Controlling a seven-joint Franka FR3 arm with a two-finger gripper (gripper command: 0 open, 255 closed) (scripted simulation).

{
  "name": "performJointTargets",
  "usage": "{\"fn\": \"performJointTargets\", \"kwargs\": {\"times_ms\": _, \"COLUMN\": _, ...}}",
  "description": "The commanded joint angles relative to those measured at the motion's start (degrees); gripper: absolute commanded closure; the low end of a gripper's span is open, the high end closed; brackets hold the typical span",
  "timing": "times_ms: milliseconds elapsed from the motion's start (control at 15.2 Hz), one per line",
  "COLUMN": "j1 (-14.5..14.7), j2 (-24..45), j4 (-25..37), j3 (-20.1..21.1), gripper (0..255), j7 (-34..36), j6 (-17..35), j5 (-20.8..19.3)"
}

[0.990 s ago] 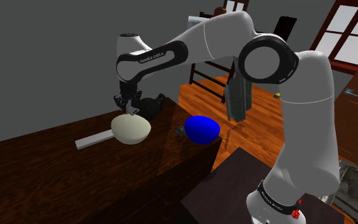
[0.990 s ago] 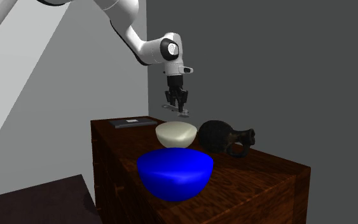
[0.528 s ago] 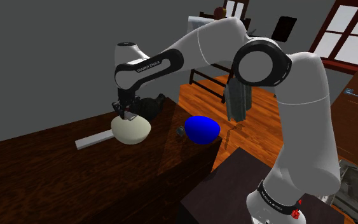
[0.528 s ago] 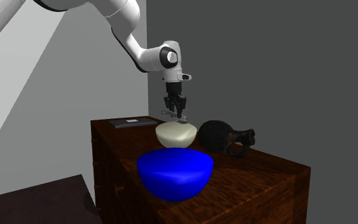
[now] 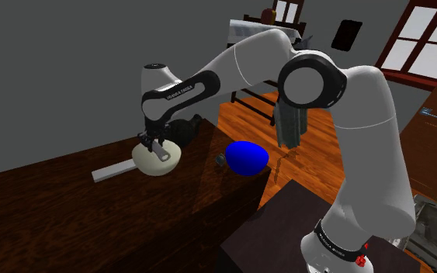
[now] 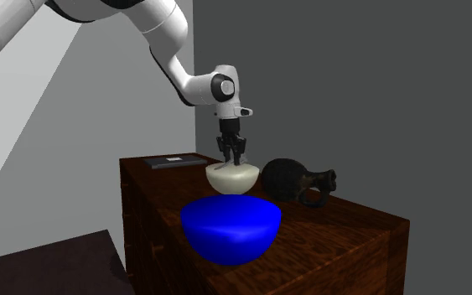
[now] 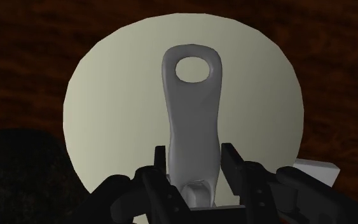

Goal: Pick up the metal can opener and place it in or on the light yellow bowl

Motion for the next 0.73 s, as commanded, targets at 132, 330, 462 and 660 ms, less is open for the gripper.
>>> {"fn": "performJointTargets", "kwargs": {"times_ms": 132, "j1": 0.0, "j2": 0.2, "j4": -0.2, "j3": 0.0, "gripper": 255, "j7": 0.0, "j6": 0.3, "j5": 0.0}}
{"fn": "performJointTargets", "kwargs": {"times_ms": 330, "j1": 0.0, "j2": 0.2, "j4": -0.2, "j3": 0.0, "gripper": 255, "j7": 0.0, "j6": 0.3, "j5": 0.0}}
{"fn": "performJointTargets", "kwargs": {"times_ms": 462, "j1": -0.1, "j2": 0.3, "j4": 0.0, "j3": 0.0, "gripper": 0, "j7": -0.1, "j6": 0.3, "j5": 0.0}}
{"fn": "performJointTargets", "kwargs": {"times_ms": 660, "j1": -0.1, "j2": 0.3, "j4": 0.0, "j3": 0.0, "gripper": 0, "j7": -0.1, "j6": 0.2, "j5": 0.0}}
